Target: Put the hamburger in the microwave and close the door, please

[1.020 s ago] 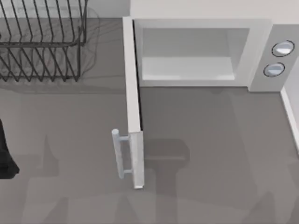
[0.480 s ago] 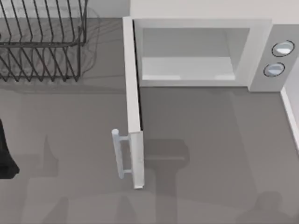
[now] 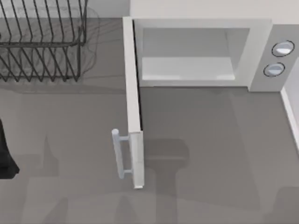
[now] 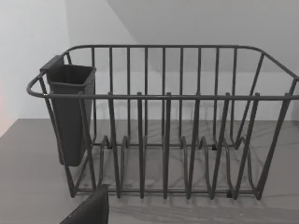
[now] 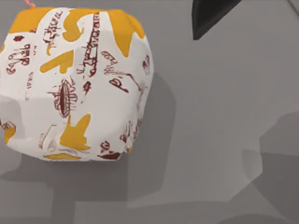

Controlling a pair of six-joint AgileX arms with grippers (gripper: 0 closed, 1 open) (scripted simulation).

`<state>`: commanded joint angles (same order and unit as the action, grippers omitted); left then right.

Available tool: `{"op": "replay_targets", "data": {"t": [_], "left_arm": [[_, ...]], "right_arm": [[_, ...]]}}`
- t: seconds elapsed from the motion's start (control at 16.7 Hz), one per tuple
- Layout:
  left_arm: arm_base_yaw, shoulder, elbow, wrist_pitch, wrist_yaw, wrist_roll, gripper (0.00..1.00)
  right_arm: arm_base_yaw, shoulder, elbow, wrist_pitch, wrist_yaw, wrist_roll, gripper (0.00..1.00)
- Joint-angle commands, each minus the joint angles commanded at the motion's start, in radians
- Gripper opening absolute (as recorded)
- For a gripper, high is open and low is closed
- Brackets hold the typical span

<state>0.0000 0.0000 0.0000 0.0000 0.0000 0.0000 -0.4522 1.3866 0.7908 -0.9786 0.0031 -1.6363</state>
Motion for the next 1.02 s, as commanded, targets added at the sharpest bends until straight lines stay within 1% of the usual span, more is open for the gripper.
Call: {"op": "replay_targets", "data": {"t": [0.42, 1.02], "left_arm": [[0.000, 0.000, 0.000, 0.000, 0.000, 0.000, 1.00], [0.000, 0.000, 0.000, 0.000, 0.000, 0.000, 1.00]], "right_arm": [[0.003, 0.013, -0.020, 0.033, 0.000, 0.003, 1.00], [0.002, 0.185, -0.185, 0.371, 0.000, 0.005, 1.00]]}}
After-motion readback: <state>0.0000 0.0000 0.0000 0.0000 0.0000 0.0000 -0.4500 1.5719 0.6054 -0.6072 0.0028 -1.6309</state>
